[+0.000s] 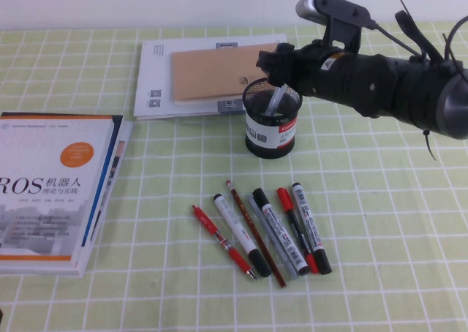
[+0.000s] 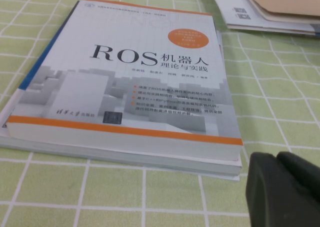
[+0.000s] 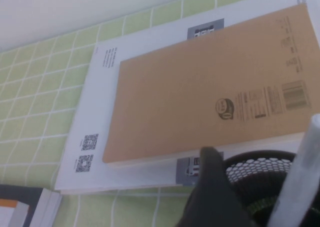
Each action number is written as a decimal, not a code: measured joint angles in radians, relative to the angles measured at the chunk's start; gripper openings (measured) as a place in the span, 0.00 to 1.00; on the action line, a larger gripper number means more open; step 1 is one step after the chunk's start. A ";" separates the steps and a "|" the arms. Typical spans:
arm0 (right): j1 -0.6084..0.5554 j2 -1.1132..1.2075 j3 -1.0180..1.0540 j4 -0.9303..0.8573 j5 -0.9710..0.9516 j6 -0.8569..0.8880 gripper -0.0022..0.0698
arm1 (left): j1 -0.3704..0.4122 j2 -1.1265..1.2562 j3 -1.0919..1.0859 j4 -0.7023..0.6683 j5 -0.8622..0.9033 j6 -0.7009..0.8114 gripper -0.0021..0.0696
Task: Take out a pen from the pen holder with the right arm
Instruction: 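Take a marker out of the pen holder and lay it on the table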
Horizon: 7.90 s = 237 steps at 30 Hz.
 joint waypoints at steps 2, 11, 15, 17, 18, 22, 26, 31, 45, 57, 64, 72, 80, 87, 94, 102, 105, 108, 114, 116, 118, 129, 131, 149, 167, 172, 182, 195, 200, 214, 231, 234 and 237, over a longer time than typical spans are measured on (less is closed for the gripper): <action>0.000 0.015 -0.015 0.000 0.005 0.000 0.55 | 0.000 0.000 0.000 0.000 0.000 0.000 0.02; -0.024 0.052 -0.039 0.000 0.028 0.000 0.55 | 0.000 0.000 0.000 0.000 0.000 0.000 0.02; -0.035 0.054 -0.039 0.000 0.032 0.000 0.55 | 0.000 0.000 0.000 0.000 0.000 0.000 0.02; -0.037 0.054 -0.041 0.000 0.032 0.000 0.55 | 0.000 0.000 0.000 0.000 0.000 0.000 0.02; -0.037 0.054 -0.041 0.000 0.032 0.000 0.55 | 0.000 0.000 0.000 0.000 0.000 0.000 0.02; -0.039 0.068 -0.070 0.000 0.032 0.000 0.55 | 0.000 0.000 0.000 0.000 0.000 0.000 0.02; -0.039 0.094 -0.103 -0.001 0.034 0.000 0.55 | 0.000 0.000 0.000 0.000 0.000 0.000 0.02; -0.041 0.124 -0.129 -0.002 0.051 0.000 0.55 | 0.000 0.000 0.000 0.000 0.000 0.000 0.02; -0.041 0.127 -0.131 -0.005 0.047 0.000 0.35 | 0.000 0.000 0.000 0.000 0.000 0.000 0.02; -0.041 0.118 -0.131 -0.009 0.050 -0.017 0.15 | 0.000 0.000 0.000 0.000 0.000 0.000 0.02; -0.041 0.019 -0.131 -0.061 0.092 -0.049 0.15 | 0.000 0.000 0.000 0.000 0.000 0.000 0.02; -0.041 -0.185 -0.131 -0.183 0.230 -0.052 0.15 | 0.000 0.000 0.000 0.000 0.000 0.000 0.02; 0.011 -0.395 -0.133 -0.298 0.535 -0.052 0.15 | 0.000 0.000 0.000 0.000 0.000 0.000 0.02; 0.091 -0.434 -0.137 -0.317 0.848 -0.052 0.15 | 0.000 0.000 0.000 0.000 0.000 0.000 0.02; 0.174 -0.367 -0.130 -0.297 0.947 -0.071 0.15 | 0.000 0.000 0.000 0.000 0.000 0.000 0.02; 0.274 -0.190 -0.129 -0.232 0.920 -0.132 0.15 | 0.000 0.000 0.000 0.000 0.000 0.000 0.02; 0.288 -0.132 -0.129 -0.186 0.854 -0.190 0.15 | 0.000 0.000 0.000 0.000 0.000 0.000 0.02; 0.300 -0.076 -0.129 -0.119 0.803 -0.258 0.15 | 0.000 0.000 0.000 0.000 0.000 0.000 0.02; 0.306 0.061 -0.211 -0.082 0.785 -0.331 0.15 | 0.000 0.000 0.000 0.000 0.000 0.000 0.02; 0.306 0.100 -0.251 -0.082 0.797 -0.343 0.15 | 0.000 0.000 0.000 0.000 0.000 0.000 0.02; 0.306 0.134 -0.292 -0.082 0.816 -0.349 0.15 | 0.000 0.000 0.000 0.000 0.000 0.000 0.02; 0.308 0.246 -0.378 -0.097 0.818 -0.366 0.15 | 0.000 0.000 0.000 0.000 0.000 0.000 0.02; 0.308 0.253 -0.378 -0.100 0.811 -0.366 0.15 | 0.000 0.000 0.000 0.000 0.000 0.000 0.02; 0.262 0.250 -0.378 -0.138 0.809 -0.315 0.41 | 0.000 0.000 0.000 0.000 0.000 0.000 0.02; 0.229 -0.684 0.350 -0.257 0.588 -0.206 0.02 | 0.000 0.000 0.000 0.000 0.000 0.000 0.02; 0.211 -0.962 0.531 -0.367 0.586 -0.053 0.01 | 0.000 0.000 0.000 0.000 0.000 0.000 0.02; 0.211 -1.384 0.839 -0.448 0.619 0.105 0.01 | 0.000 0.000 0.000 0.000 0.000 0.000 0.02; 0.211 -1.504 1.065 -0.567 0.509 0.177 0.01 | 0.000 0.000 0.000 0.000 0.000 0.000 0.02; 0.136 -1.520 1.158 -0.760 0.433 0.336 0.01 | 0.000 0.000 0.000 0.000 0.000 0.000 0.02; -0.421 -1.881 1.479 -0.820 0.120 0.370 0.01 | 0.000 0.000 0.000 0.000 0.000 0.000 0.02; -0.428 -1.972 1.486 -0.766 0.162 0.341 0.01 | 0.000 0.000 0.000 0.000 0.000 0.000 0.02; -0.428 -1.972 1.486 -0.605 0.161 0.138 0.01 | 0.000 0.000 0.000 0.000 0.000 0.000 0.02; -0.428 -1.972 1.486 -0.367 0.212 -0.174 0.01 | 0.000 0.000 0.000 0.000 0.000 0.000 0.02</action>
